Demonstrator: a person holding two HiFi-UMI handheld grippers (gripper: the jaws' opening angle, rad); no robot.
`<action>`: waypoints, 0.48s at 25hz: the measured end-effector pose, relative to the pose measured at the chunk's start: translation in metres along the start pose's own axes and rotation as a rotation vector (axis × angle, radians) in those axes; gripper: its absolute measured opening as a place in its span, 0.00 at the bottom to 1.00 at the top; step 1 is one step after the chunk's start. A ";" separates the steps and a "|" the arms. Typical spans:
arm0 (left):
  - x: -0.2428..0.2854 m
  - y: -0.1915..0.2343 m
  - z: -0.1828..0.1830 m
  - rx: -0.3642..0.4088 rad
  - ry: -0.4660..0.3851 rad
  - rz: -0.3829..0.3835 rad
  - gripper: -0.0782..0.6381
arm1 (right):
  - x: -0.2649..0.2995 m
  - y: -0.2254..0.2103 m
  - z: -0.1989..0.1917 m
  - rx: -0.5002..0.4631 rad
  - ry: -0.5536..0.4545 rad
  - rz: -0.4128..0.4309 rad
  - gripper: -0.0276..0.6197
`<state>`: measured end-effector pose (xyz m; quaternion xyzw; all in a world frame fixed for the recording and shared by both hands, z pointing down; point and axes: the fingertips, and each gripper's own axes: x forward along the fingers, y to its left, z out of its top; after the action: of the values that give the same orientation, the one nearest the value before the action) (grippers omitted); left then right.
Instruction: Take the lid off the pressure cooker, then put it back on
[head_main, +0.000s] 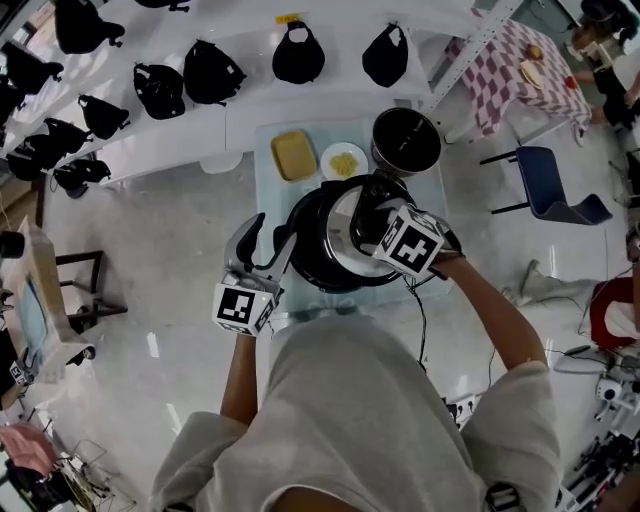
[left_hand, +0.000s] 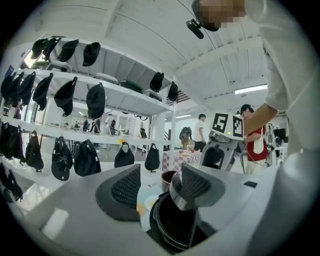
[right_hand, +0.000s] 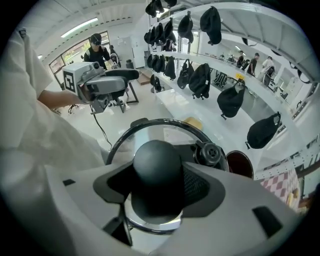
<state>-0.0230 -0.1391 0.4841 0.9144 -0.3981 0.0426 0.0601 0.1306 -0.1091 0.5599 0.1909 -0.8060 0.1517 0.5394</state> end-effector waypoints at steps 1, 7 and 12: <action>-0.001 0.002 0.000 -0.001 -0.002 0.004 0.45 | 0.004 0.004 0.003 0.001 0.004 0.009 0.46; -0.009 0.016 -0.004 -0.017 -0.003 0.028 0.45 | 0.030 0.017 0.017 0.042 0.030 0.040 0.46; -0.014 0.026 -0.006 -0.025 -0.004 0.034 0.45 | 0.042 0.023 0.029 0.050 0.042 0.046 0.46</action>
<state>-0.0515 -0.1454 0.4901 0.9067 -0.4144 0.0368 0.0699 0.0817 -0.1081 0.5870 0.1825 -0.7947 0.1884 0.5475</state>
